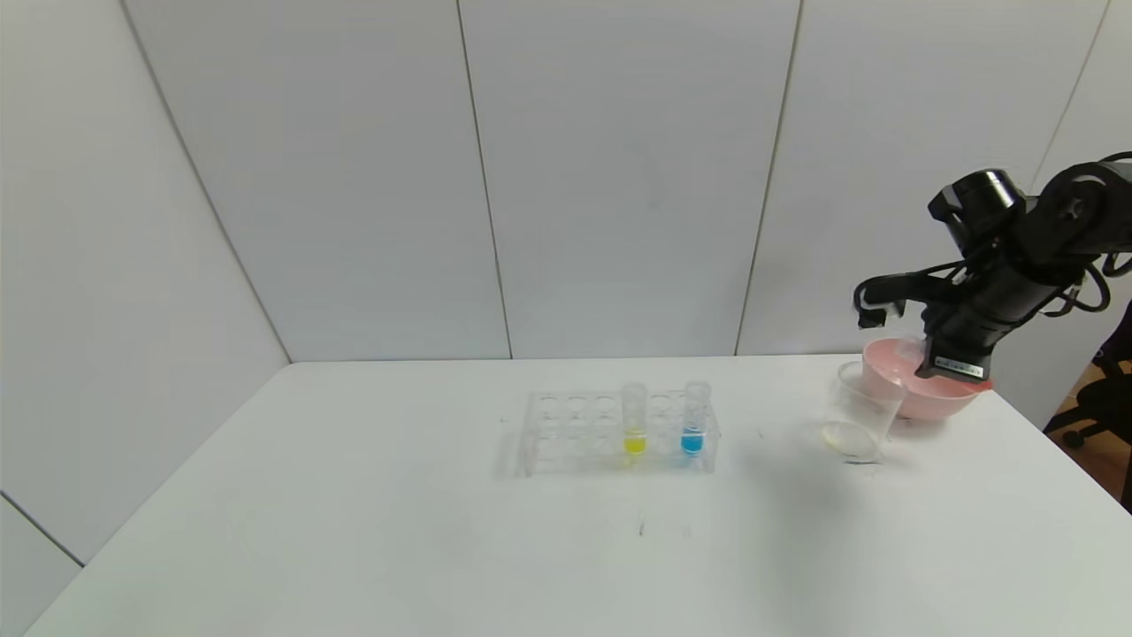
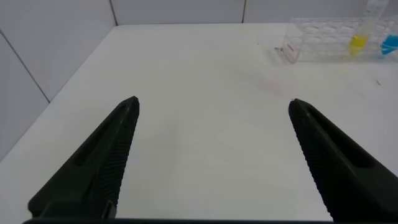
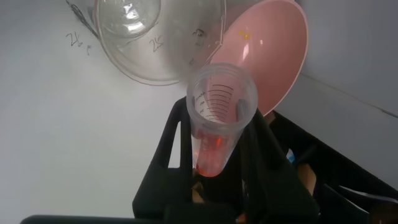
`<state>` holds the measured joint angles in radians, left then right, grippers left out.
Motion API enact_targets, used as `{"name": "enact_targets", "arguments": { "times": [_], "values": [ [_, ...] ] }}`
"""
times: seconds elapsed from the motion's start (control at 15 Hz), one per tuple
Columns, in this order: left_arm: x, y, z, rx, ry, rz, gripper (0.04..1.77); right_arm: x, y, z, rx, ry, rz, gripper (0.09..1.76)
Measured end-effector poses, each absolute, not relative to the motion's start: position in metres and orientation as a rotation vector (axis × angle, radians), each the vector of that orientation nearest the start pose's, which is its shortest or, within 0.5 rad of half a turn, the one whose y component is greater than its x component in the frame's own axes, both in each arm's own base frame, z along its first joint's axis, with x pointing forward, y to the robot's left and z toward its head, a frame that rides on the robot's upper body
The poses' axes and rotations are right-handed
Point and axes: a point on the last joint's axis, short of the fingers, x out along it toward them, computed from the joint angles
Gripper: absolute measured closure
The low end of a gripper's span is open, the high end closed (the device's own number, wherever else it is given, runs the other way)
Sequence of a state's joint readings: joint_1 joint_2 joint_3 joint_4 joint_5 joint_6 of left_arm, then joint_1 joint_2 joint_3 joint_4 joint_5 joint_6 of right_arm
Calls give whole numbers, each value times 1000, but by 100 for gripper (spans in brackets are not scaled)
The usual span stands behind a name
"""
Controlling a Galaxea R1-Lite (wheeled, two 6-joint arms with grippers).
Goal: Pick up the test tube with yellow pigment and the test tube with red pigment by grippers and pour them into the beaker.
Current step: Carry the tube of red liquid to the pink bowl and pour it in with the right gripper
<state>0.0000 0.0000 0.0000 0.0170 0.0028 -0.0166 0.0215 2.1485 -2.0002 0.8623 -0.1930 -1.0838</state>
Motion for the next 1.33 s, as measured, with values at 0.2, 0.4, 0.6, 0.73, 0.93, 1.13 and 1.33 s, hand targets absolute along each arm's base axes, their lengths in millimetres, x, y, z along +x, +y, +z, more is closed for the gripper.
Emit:
{"name": "enact_targets", "arguments": {
  "times": [0.2, 0.4, 0.6, 0.73, 0.93, 1.13, 1.33],
  "values": [
    [-23, 0, 74, -17, 17, 3, 9, 404, 10, 209, -1103, 1008, 415, 134],
    [-23, 0, 74, -17, 17, 3, 9, 406, 13, 205, -1135, 1033, 390, 134],
    [-23, 0, 74, -17, 17, 2, 9, 407, 18, 203, -1143, 1032, 399, 134],
    [-23, 0, 74, -17, 17, 3, 9, 407, 20, 203, -1159, 1037, 387, 134],
    [-23, 0, 74, -17, 17, 3, 9, 407, 23, 203, -1176, 1044, 374, 134],
    [-23, 0, 74, -17, 17, 2, 9, 407, 24, 203, -1191, 1051, 358, 134],
    [-23, 0, 74, -17, 17, 3, 9, 407, 27, 203, -1221, 1052, 356, 134]
  ]
}}
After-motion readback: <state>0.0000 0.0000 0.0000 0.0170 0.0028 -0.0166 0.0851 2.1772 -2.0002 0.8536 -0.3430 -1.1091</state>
